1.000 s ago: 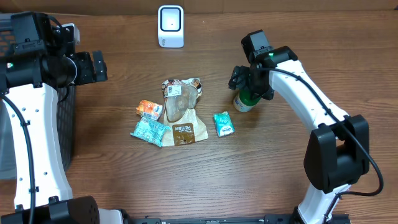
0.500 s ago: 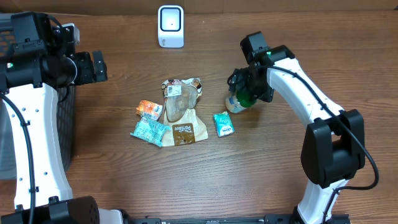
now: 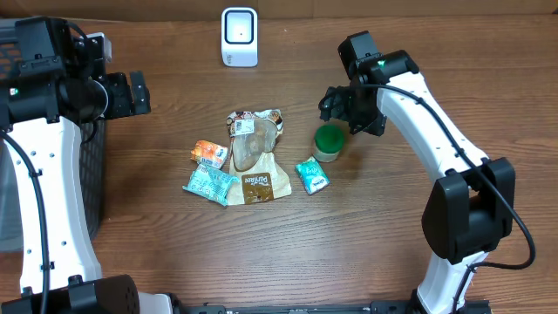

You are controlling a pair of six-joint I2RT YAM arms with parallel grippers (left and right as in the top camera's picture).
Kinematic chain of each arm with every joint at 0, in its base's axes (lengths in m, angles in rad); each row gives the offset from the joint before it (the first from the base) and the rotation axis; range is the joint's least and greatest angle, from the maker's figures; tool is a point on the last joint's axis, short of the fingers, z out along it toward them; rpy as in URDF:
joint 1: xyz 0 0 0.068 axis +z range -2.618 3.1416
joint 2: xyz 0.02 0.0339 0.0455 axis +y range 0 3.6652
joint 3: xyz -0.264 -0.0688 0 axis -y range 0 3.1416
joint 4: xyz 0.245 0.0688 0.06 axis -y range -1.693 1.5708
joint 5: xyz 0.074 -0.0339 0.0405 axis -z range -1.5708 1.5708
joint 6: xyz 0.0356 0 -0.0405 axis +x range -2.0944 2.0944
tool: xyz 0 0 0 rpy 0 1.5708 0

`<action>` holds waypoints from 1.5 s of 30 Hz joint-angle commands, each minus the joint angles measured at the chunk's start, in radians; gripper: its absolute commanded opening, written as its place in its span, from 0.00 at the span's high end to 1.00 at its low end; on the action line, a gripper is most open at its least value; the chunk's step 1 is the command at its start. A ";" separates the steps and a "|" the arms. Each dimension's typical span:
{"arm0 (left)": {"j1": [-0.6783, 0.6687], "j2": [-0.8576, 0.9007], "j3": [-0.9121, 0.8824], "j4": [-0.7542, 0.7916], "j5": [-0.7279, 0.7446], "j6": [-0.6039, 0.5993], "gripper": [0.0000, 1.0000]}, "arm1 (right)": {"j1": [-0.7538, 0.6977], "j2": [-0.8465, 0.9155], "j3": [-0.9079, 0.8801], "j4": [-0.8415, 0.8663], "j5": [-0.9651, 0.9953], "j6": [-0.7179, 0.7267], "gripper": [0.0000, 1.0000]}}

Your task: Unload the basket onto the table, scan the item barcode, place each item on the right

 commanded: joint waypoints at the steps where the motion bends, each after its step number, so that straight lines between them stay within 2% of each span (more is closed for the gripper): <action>1: -0.001 -0.003 0.027 0.000 -0.004 0.016 0.00 | 0.014 0.016 -0.016 0.008 -0.001 0.027 0.12; 7: -0.002 -0.003 0.027 0.000 -0.004 0.016 0.00 | 0.031 0.035 -0.022 0.024 -0.016 0.017 0.12; 15: -0.001 -0.003 0.027 0.000 -0.003 0.016 0.01 | 0.071 0.035 -0.022 0.063 -0.054 -0.193 0.11; 24: -0.001 -0.003 0.027 0.000 -0.003 0.016 0.00 | 0.078 0.036 -0.022 0.065 -0.053 -0.471 0.11; 30: -0.001 -0.003 0.027 0.000 -0.004 0.016 0.00 | 0.078 0.037 -0.022 0.056 -0.053 -0.761 0.11; 34: -0.001 -0.003 0.027 0.000 -0.003 0.016 0.00 | 0.078 0.042 -0.022 0.043 -0.071 -0.876 0.11; 37: -0.001 -0.003 0.027 0.000 -0.004 0.016 0.01 | 0.077 0.051 -0.022 0.018 -0.076 -0.921 0.12; 45: -0.001 -0.003 0.027 0.000 -0.003 0.016 0.00 | 0.058 0.093 -0.022 0.003 -0.076 -0.925 0.19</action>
